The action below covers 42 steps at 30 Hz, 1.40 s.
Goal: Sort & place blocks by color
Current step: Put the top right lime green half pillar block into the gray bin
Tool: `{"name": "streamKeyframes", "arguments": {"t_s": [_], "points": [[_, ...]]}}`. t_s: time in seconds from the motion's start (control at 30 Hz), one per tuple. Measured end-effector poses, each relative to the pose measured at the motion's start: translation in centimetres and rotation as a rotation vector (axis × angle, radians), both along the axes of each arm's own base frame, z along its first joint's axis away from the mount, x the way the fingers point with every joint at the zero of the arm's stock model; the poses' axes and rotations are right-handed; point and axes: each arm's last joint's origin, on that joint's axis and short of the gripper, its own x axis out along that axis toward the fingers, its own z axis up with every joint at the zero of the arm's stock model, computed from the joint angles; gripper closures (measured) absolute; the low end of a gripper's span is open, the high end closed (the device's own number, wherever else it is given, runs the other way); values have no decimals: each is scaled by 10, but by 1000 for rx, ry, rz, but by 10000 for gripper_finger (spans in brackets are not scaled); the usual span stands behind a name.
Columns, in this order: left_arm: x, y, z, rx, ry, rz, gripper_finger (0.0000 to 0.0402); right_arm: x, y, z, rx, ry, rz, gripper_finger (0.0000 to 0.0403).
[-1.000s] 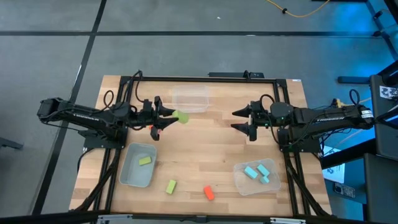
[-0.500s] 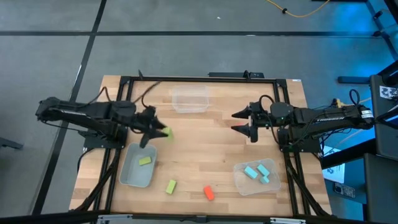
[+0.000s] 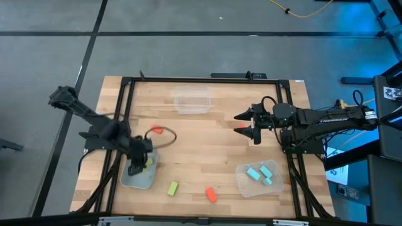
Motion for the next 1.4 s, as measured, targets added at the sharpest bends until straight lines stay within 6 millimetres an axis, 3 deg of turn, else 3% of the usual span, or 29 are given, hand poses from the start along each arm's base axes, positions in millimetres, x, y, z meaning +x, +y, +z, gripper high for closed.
{"name": "streamKeyframes", "arguments": {"t_s": [0.2,0.43,0.6,1.4], "points": [[4,-28,-24,78,123,-54,278,0,0,0,-2,4,0,59],[19,-36,-51,207,196,-95,279,0,0,0,-2,4,0,59],[24,-41,-64,200,271,-158,279,0,0,0,-2,4,0,59],[34,-49,-91,252,327,-284,278,0,0,0,-28,4,5,59]]}}
